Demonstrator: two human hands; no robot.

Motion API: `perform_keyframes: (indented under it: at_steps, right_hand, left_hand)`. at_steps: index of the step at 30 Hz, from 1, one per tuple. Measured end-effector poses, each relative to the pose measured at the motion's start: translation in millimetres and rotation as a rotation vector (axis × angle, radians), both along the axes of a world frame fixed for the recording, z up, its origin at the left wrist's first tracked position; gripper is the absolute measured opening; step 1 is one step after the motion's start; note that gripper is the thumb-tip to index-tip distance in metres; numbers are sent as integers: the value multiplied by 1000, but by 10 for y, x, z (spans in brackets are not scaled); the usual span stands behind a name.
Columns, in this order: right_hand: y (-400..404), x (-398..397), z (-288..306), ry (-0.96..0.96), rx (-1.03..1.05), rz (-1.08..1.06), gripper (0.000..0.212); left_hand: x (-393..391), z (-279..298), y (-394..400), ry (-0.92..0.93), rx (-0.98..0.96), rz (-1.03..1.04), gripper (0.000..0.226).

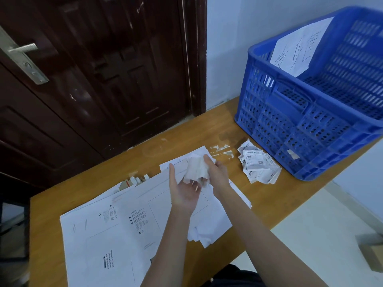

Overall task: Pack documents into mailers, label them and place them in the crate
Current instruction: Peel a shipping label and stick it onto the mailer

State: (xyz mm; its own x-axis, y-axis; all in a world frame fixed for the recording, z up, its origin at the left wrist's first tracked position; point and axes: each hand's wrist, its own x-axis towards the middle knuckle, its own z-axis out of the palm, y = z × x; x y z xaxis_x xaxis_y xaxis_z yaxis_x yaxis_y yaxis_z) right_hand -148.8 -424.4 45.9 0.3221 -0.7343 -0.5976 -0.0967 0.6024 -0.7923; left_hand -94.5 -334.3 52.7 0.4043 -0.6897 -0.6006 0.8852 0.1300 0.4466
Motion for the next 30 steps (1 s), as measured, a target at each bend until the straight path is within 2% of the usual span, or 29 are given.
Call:
perform_keyframes:
  at_steps: [2,4,6,8,10,13,15,18,23,25,28,30]
  right_hand:
    - [49,57,22,-23,16,-33,64]
    - [60,67,44,-44,21,-40,71]
    - [56,60,62,-52,5,-62,59]
    - [62,48,77,-11,-65,-72,46]
    - [93,49,42,83,-209,-43,42]
    - [144,24,2,193,-364,12,36]
    - [158,16,6,187,-370,22,32]
    - [167,34,4,118,-242,-3,33]
    - [186,39,16,122,-131,-122,43]
    - [192,36,32,165,-166,-140,45]
    - [207,11,31,199,-214,-127,37]
    - [218,-28,7,179,-202,-153,32]
  left_hand:
    - [-48,-49,-43,-143,111,-129,78]
    - [-56,-121,-47,-242,175,-283,99]
    - [-53,-162,-35,-321,165,-468,123]
    - [-56,-152,-36,-349,127,-557,128]
    - [-53,-101,-62,-339,133,-495,117]
    - [-49,-72,-132,-362,200,-289,92]
    - [-67,-85,-172,-423,329,-216,64]
    - [-97,-74,-183,-463,431,-126,26]
    - [-73,-14,-148,-433,347,-44,24]
    - [-53,-28,-133,-406,344,-32,22]
    - [-15,-65,-106,-332,332,8,25]
    - [19,-94,-73,-278,248,15,30]
